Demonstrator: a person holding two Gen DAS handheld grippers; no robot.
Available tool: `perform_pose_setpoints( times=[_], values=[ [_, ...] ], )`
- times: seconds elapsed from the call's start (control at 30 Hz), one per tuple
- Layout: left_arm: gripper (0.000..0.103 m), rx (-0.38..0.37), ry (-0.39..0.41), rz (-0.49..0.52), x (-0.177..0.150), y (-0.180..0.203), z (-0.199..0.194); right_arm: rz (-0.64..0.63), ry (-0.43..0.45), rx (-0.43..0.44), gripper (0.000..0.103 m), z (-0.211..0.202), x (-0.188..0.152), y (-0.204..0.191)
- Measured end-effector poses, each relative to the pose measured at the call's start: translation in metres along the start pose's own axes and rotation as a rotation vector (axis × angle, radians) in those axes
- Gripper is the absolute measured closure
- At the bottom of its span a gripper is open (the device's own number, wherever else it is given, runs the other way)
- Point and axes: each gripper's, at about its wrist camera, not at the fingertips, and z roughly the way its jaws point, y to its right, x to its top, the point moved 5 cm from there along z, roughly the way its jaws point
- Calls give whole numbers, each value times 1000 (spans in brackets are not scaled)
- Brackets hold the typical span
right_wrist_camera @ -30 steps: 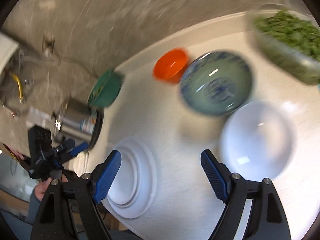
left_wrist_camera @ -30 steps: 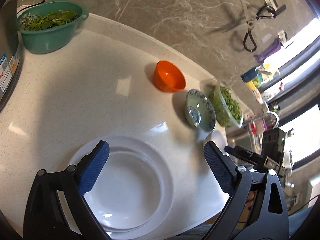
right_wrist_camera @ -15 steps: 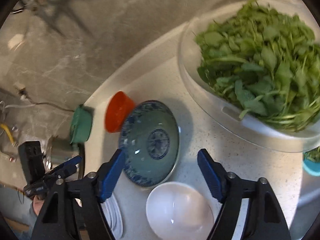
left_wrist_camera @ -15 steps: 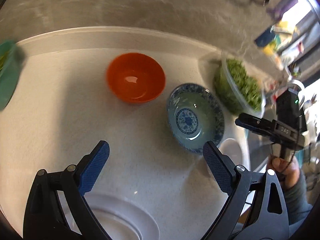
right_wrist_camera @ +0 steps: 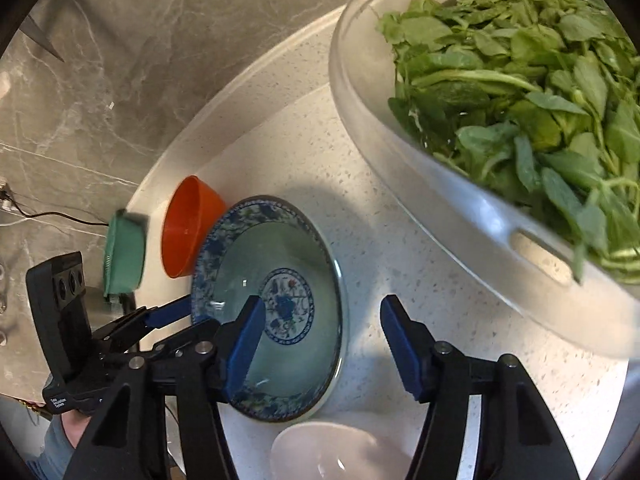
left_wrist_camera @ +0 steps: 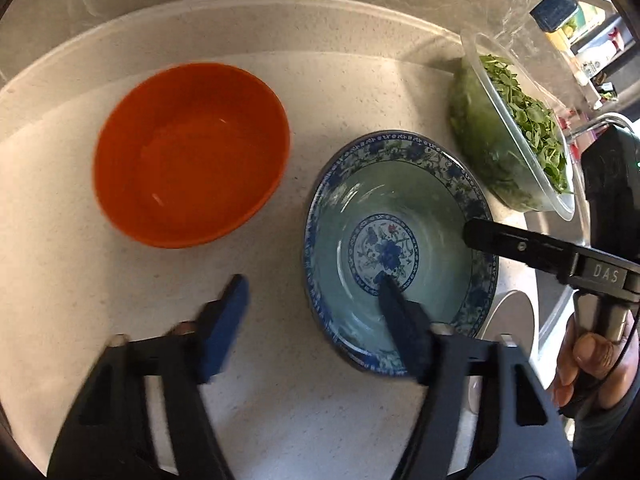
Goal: Organize plates and bowls
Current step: 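Reach both grippers to the blue-and-white patterned bowl and pinch its rim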
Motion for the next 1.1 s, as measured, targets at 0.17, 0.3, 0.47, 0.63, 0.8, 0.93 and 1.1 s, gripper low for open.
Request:
perform_pose_setpoints(
  times=[0.17,0.3,0.47,0.63,0.8,0.93,1.1],
  values=[
    [50,-20,-10,-21,-3,3,16,-9,-31,-6,46,12,-1,-3],
    [50,-18,-10,-18,-3,5,23,-18,-50,-2,58,20,0,-6],
    [64,-19,0,-11,-2,6,27,-28,-60,-4,67,23,0,-7],
    [87,-6,-8,19,-1,12,34,-51,-73,-18,79,28,-1,-8],
    [88,1,-3,24,-1,11,32,-63,-75,-26,81,31,0,-10],
    [88,17,10,34,-1,12,27,-65,-69,-25,80,31,2,-13],
    [88,17,25,24,-1,8,19,-82,-64,-27,80,27,3,-18]
  ],
)
